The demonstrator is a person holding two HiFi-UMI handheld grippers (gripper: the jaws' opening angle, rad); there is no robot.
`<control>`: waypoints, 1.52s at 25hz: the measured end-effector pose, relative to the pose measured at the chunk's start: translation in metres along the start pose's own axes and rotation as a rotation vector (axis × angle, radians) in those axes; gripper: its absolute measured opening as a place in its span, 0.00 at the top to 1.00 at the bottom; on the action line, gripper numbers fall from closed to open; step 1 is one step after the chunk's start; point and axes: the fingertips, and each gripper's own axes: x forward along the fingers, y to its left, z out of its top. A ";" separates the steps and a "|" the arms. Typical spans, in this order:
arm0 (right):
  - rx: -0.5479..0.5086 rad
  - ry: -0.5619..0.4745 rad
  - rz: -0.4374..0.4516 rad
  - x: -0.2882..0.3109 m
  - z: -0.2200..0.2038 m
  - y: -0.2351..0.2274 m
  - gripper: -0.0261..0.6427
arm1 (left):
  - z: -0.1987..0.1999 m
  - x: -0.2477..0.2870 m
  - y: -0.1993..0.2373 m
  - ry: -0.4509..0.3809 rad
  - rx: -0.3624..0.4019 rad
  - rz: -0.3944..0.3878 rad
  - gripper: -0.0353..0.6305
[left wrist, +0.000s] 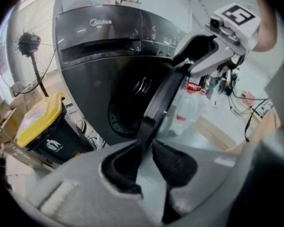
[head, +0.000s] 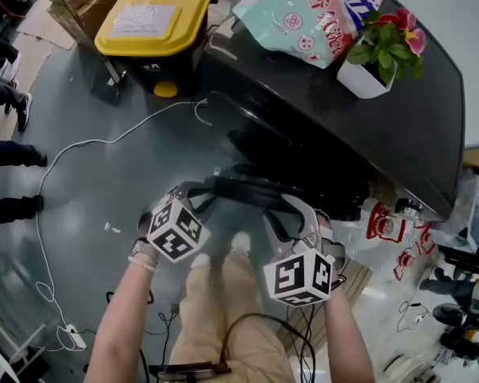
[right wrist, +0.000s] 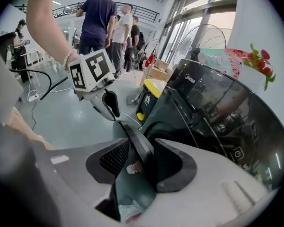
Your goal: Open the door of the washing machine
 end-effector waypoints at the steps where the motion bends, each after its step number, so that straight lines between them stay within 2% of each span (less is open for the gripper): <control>1: -0.011 0.011 0.012 0.002 -0.001 0.005 0.73 | -0.002 -0.007 -0.001 -0.007 -0.015 0.008 0.86; 4: -0.039 0.025 0.029 0.002 -0.004 0.014 0.73 | -0.005 -0.031 0.000 -0.033 -0.055 0.039 0.96; 11: -0.056 0.056 0.036 -0.008 -0.010 0.034 0.73 | -0.003 -0.089 -0.004 -0.107 -0.135 0.106 0.96; 14: -0.055 0.074 0.038 -0.013 -0.013 0.044 0.72 | 0.006 -0.111 -0.005 -0.141 -0.146 0.125 0.96; 25: -0.091 0.145 0.052 -0.036 -0.029 0.079 0.70 | 0.028 -0.166 -0.017 -0.231 -0.138 0.160 0.96; 32: -0.134 0.196 0.036 -0.052 -0.041 0.098 0.69 | 0.041 -0.185 -0.035 -0.267 -0.095 0.136 0.96; 38: -0.134 0.212 -0.002 -0.068 -0.051 0.109 0.69 | 0.053 -0.192 -0.046 -0.286 -0.020 0.112 0.96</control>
